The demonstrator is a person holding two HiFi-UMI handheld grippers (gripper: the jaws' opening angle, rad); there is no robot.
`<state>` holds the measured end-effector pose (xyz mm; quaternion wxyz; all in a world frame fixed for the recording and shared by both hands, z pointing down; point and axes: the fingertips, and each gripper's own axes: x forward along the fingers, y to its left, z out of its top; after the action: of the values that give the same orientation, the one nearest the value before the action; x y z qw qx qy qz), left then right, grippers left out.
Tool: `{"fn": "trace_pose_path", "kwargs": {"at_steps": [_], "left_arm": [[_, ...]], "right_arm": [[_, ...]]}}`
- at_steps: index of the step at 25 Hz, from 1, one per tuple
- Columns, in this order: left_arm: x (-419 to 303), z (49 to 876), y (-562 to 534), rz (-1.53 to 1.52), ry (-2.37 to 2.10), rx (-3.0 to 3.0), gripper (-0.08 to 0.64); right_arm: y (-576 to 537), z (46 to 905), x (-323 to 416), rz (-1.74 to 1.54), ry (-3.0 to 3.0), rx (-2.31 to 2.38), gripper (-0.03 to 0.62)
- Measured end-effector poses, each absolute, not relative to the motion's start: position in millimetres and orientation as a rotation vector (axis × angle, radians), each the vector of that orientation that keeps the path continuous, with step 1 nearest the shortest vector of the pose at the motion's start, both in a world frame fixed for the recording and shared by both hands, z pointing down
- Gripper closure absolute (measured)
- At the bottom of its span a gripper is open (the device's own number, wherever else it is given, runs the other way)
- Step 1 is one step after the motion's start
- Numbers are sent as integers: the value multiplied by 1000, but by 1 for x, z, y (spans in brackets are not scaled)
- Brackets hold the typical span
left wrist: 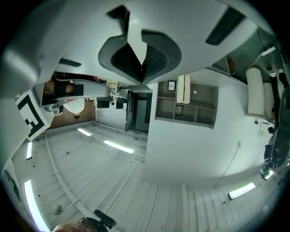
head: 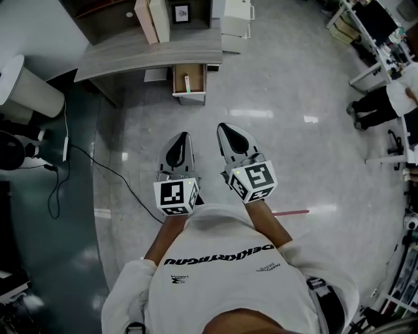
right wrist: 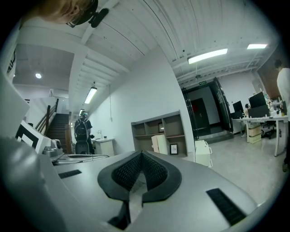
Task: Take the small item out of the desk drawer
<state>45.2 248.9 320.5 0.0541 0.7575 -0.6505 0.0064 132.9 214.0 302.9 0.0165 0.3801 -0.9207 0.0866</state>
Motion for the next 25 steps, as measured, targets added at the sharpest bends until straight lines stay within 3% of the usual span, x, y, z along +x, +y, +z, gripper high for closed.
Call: {"fn": "trace_pose_path", "kwargs": {"at_steps": [15, 25], "left_arm": [[-54, 337, 26, 83, -1799, 2330, 545], [-83, 363, -66, 156, -1690, 2355, 545]], "right_arm": [[0, 314, 27, 335, -2741, 1304, 561], [-89, 340, 1, 394, -2624, 1401, 561]]}}
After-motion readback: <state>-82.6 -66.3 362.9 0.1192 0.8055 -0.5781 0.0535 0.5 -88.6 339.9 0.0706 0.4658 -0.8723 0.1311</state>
